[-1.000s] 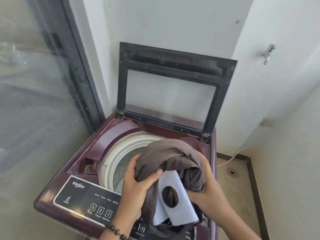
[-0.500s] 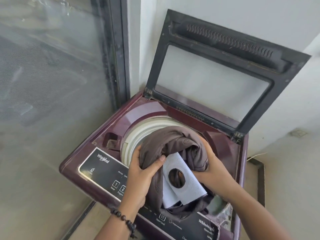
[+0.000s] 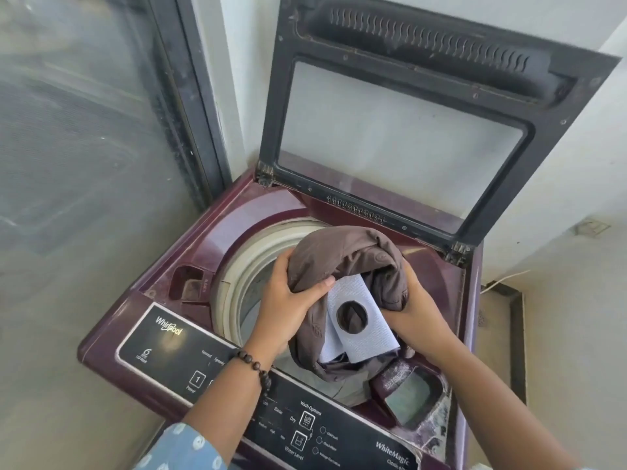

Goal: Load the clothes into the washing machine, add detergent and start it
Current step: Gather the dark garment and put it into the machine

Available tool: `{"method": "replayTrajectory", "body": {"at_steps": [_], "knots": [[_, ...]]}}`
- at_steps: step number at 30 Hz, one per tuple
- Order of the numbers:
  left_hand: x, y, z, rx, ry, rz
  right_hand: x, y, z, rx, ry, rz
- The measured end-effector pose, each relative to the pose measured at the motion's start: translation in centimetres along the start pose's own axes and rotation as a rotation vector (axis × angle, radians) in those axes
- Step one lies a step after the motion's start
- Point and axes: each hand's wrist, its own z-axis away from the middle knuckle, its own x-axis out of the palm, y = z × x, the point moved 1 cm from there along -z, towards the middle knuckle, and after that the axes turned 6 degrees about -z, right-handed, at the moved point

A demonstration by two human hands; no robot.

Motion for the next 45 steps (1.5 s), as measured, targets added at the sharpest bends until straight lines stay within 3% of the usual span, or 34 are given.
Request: {"method": "replayTrajectory", "body": {"at_steps": [14,20,24,26,28,40,45], "knots": [[-1.1,-3.2,-5.0,-0.127,-0.148,-0.256,0.2,7.0,-3.7,0.209,-0.226,0.217],[-2.2,-3.7,-7.1,-0.106,-0.293,-0.56,1.0,8.9,-4.2,0.253,-0.364,0.34],[-3.0,-5.0,-7.8,-0.219,-0.634,-0.916,1.1,10.2,-4.1,0.32,-0.554,0.54],[-3.0,-5.3,-7.6,-0.319,-0.819,-1.035,1.4,10.5,-4.1,0.346,-0.592,0.598],[-2.6,-5.7,-7.1,-0.369,-0.899,-1.074,1.8,10.5,-4.0,0.351,-0.583,0.604],[0.6,-7.6,-6.0,-0.089,-0.733,-1.465,3.3,10.0,-3.4,0.306,-0.566,0.741],[0.8,-7.2,-6.0,-0.005,-0.602,-1.536,3.6,9.3,-3.1,0.21,-0.495,0.934]]}}
